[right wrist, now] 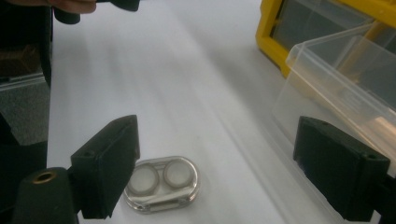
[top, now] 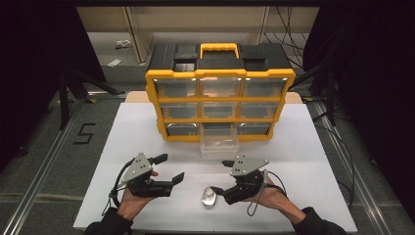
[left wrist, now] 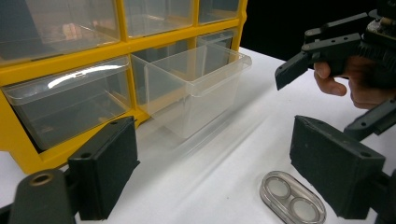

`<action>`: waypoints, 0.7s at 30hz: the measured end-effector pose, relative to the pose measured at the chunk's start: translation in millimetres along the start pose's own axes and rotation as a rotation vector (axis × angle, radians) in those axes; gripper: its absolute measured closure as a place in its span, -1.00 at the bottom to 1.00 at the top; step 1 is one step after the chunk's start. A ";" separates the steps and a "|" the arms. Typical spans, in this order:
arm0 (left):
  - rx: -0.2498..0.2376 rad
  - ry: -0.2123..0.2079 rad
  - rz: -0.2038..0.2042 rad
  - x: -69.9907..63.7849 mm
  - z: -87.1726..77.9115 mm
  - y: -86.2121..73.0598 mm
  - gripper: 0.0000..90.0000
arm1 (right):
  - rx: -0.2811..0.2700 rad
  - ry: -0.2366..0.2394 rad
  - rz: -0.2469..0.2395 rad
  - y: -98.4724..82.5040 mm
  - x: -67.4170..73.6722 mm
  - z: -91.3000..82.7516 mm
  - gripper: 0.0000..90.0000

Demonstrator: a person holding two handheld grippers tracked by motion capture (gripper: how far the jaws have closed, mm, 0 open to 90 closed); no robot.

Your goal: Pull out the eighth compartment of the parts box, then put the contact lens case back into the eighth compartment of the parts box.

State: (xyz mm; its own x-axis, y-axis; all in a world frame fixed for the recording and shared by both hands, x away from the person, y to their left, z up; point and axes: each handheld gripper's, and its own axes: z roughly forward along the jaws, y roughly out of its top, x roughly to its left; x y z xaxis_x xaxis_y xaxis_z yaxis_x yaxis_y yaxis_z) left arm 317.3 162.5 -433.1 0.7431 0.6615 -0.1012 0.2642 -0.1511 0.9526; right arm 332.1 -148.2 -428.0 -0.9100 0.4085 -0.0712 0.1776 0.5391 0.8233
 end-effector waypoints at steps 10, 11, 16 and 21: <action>0.003 -0.002 -0.001 0.5 1.4 0.3 -0.67 | 0.056 0.028 -0.007 -4.0 6.7 9.8 -0.67; 0.003 -0.003 -0.001 0.5 1.4 0.3 -0.67 | 0.056 0.028 -0.007 -4.0 6.7 9.8 -0.67; 0.003 -0.005 0.001 0.1 1.3 0.1 -0.67 | 0.090 0.040 -0.020 -5.3 13.2 17.9 -0.67; -0.001 -0.004 -0.002 0.2 0.6 -0.2 -0.67 | 0.122 0.049 -0.023 -6.9 16.3 24.2 -0.68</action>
State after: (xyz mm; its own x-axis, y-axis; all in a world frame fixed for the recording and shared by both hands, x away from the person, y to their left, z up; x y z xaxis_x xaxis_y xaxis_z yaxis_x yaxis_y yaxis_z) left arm 317.8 162.3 -433.4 0.7448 0.6591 -0.1044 0.2653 -0.1489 0.9526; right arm 325.1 -127.5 -448.5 -0.9311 0.3599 -0.0592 0.1978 0.6346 0.7471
